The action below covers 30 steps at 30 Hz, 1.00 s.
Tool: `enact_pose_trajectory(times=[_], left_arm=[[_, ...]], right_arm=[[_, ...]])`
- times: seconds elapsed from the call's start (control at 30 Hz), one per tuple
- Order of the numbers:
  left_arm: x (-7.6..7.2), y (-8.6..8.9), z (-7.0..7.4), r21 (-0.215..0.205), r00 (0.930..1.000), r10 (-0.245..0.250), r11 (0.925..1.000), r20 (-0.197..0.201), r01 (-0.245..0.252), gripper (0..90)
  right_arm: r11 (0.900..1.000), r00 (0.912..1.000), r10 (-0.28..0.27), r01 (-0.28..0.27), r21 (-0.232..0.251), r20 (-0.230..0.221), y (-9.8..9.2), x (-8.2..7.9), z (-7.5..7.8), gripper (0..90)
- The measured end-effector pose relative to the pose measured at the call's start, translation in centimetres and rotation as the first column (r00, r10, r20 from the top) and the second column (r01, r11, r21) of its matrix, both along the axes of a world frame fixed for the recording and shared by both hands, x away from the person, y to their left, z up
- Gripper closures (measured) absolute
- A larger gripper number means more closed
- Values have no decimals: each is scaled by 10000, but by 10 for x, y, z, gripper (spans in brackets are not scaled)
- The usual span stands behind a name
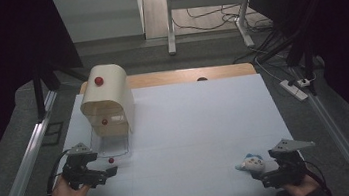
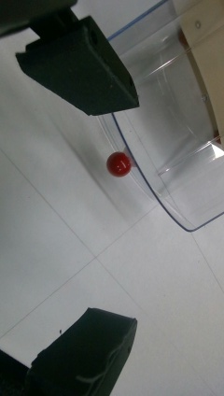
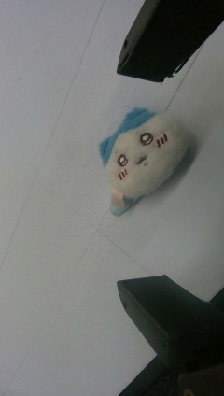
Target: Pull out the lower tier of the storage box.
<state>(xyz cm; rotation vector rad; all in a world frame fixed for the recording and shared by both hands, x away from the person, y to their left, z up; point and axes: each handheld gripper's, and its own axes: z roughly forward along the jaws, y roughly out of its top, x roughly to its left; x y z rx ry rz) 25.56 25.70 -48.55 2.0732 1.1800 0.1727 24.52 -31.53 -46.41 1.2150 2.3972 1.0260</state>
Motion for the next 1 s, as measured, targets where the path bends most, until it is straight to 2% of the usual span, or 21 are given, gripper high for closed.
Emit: enact_pose_trajectory(times=[0.27,0.6,1.0], left_arm=[[-11,5,0,-221,9999,146,9997,93,-144,0],[-25,12,-3,-433,9995,329,9985,16,-328,0],[-41,20,-5,-558,9989,463,9974,66,-459,0]], right_arm=[[10000,10000,-3,3,-10,-10,0,0,0,0],[10000,10000,-5,5,-13,-18,0,0,0,0],[10000,10000,2,-2,-28,-25,0,0,0,0]])
